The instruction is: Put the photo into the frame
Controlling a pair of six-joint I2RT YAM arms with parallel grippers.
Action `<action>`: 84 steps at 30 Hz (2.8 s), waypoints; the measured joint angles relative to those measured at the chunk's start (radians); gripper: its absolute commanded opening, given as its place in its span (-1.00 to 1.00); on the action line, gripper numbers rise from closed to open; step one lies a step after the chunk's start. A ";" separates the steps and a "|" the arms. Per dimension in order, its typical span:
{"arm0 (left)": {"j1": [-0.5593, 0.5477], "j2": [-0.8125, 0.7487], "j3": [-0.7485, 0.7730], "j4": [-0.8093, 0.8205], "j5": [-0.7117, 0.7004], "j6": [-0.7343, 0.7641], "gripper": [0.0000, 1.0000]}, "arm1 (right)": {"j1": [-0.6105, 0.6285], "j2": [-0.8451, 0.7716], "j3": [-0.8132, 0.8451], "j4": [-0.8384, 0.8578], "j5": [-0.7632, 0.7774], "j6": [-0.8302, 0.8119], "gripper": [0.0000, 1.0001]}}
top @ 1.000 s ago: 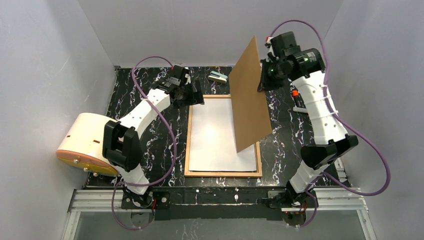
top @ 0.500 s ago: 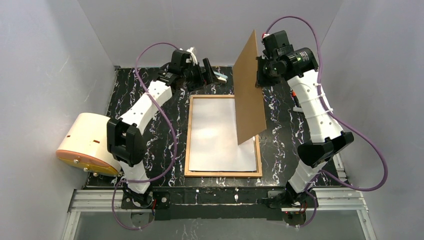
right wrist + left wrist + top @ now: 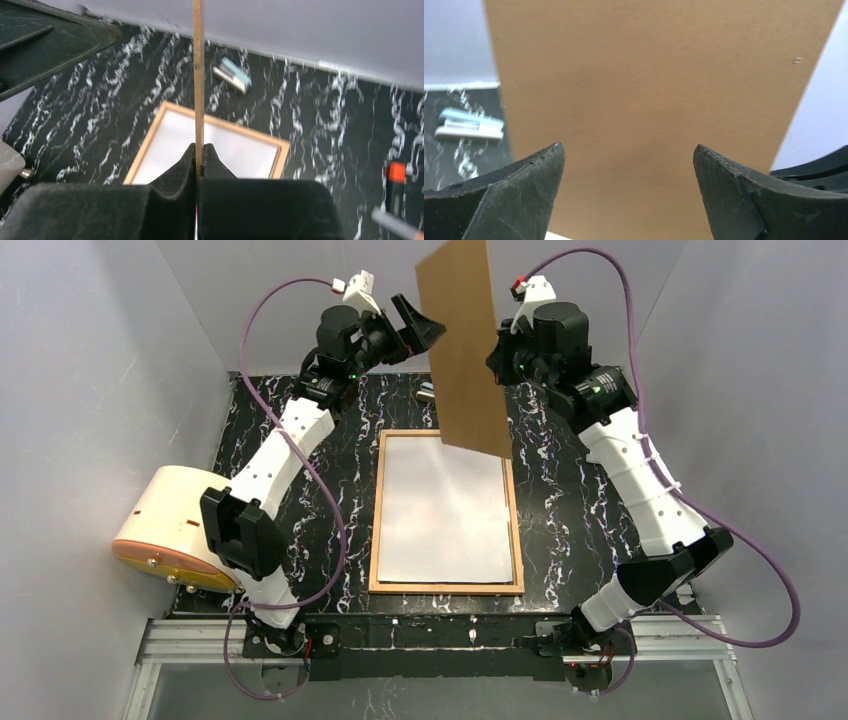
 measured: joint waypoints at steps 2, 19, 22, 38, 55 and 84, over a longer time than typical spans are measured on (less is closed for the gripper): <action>0.000 -0.015 0.006 0.073 -0.002 -0.007 0.97 | 0.019 0.006 0.000 0.077 0.000 -0.031 -0.97; -0.056 -0.242 -0.074 0.241 -0.260 -0.010 0.85 | 0.346 0.154 -0.029 0.616 0.328 -0.615 -0.97; -0.060 -0.257 -0.073 0.156 -0.363 -0.034 0.73 | 0.384 0.165 -0.059 0.694 0.381 -0.717 -0.97; -0.063 -0.253 -0.041 -0.172 -0.517 -0.169 -0.89 | 0.436 0.195 -0.166 0.784 0.435 -0.874 -0.97; -0.042 -0.183 0.001 -0.255 -0.467 -0.172 -1.00 | 0.430 0.076 -0.401 0.855 0.311 -0.930 0.97; 0.177 -0.045 0.080 -0.198 0.388 -0.066 -1.00 | -0.233 -0.170 -0.402 0.477 -0.258 0.124 0.97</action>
